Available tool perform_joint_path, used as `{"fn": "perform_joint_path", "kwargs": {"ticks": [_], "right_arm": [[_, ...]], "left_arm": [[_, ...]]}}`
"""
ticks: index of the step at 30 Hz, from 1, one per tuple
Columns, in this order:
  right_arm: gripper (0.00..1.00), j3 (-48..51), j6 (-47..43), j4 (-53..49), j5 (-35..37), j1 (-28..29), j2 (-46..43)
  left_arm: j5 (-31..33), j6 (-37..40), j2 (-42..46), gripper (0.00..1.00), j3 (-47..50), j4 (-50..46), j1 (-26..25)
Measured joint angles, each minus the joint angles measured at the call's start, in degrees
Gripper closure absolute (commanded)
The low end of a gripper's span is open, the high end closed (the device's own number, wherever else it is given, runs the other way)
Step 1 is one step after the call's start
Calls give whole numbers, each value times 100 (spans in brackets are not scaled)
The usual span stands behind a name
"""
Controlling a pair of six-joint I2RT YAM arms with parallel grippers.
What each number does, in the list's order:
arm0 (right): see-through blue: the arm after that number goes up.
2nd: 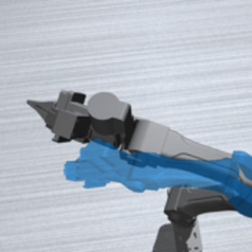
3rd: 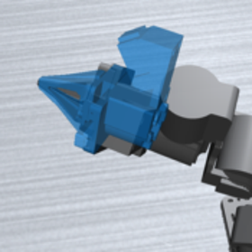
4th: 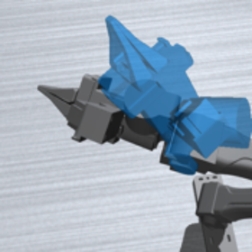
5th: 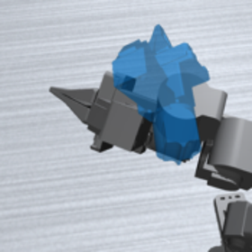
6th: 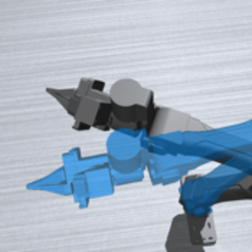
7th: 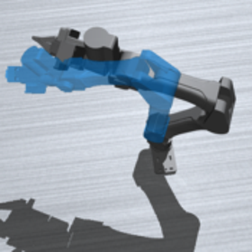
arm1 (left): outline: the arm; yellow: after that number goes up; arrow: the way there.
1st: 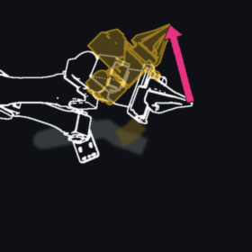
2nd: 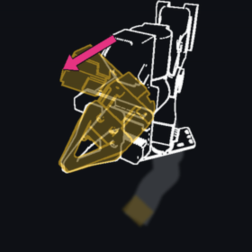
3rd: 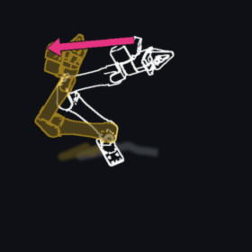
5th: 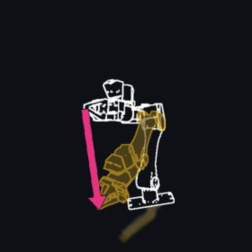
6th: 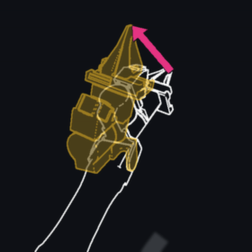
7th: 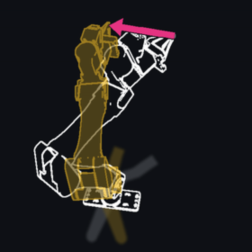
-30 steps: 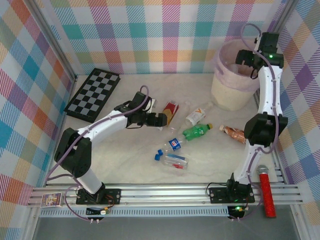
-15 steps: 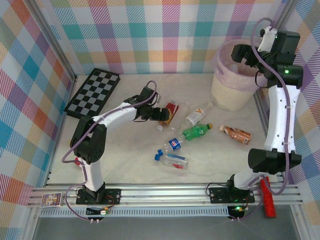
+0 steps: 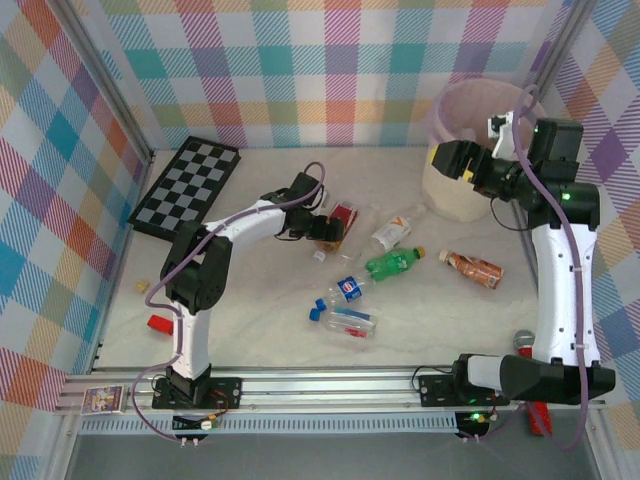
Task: Put the plastic bottles in the bin
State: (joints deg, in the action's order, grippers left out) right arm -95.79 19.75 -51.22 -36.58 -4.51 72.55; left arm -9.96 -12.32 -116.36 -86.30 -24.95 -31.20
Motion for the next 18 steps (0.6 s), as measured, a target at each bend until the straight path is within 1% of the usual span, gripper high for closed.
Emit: {"fn": "perform_joint_path", "kwargs": {"ticks": [9,12,18], "right_arm": [[1,1012,343,254,-280,9,-330],[1,1303,420,323,-310,11,-341],[1,1834,581,518,-317,37,-503]], "left_arm": [[-105,-24,-306,11,-7,22,15],[-136,-26,-374,14,-4,87,17],[-129,-46,-404,24,-4,118,24]]}}
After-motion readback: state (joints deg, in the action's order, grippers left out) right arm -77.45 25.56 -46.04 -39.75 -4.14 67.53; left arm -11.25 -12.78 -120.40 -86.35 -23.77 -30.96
